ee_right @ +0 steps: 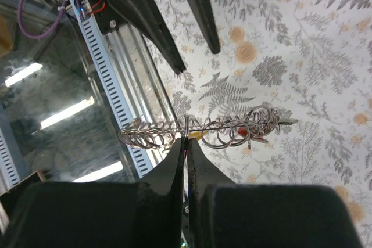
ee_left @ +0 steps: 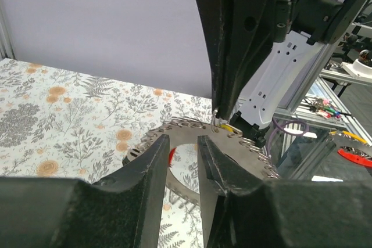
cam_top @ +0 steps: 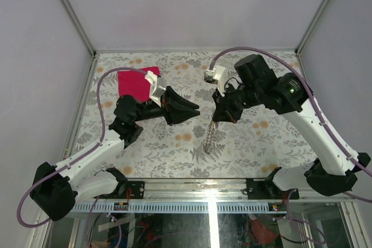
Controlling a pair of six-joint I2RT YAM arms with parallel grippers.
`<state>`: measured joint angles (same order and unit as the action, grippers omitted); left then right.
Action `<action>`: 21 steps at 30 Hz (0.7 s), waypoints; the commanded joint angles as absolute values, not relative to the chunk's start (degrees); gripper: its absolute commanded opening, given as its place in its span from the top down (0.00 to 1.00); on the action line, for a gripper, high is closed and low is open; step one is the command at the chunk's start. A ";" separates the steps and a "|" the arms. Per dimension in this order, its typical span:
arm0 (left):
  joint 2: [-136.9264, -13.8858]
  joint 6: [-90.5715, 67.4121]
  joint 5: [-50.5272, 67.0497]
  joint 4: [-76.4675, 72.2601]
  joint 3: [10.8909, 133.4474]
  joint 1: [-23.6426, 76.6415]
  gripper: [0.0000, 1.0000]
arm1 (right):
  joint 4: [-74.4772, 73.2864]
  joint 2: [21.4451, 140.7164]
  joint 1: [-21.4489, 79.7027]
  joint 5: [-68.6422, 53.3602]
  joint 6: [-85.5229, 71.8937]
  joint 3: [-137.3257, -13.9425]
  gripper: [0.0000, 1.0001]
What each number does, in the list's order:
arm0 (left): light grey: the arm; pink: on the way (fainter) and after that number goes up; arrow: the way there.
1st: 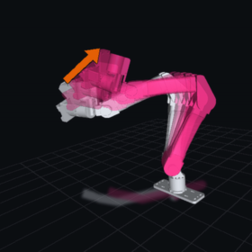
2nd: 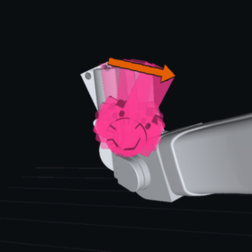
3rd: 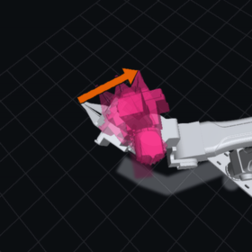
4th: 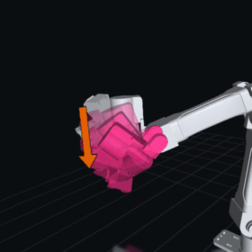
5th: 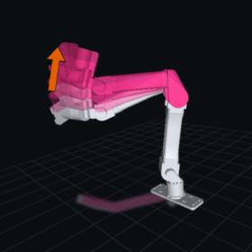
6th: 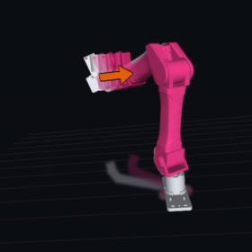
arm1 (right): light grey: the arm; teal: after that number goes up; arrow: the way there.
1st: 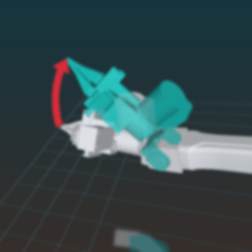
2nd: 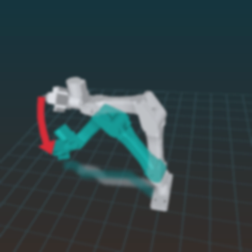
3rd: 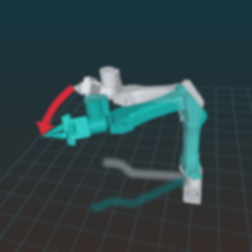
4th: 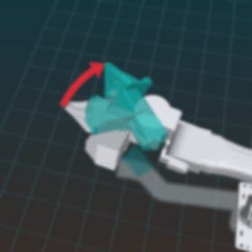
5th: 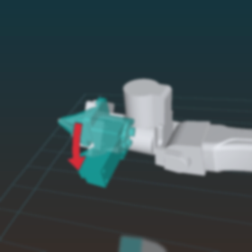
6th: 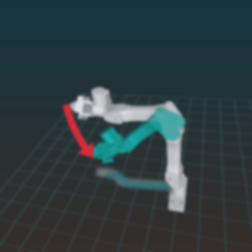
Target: Put the keys on the keyring
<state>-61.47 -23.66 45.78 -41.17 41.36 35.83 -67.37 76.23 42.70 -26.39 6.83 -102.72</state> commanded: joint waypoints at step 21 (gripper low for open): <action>-64.23 -9.55 48.11 -28.75 45.46 41.71 0.68 | -83.61 88.81 50.21 -16.25 -2.64 -114.84 1.00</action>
<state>-63.02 -13.61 47.79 -30.46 42.57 39.86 -82.08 88.29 49.17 -15.62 -1.52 -111.87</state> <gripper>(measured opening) 0.315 0.019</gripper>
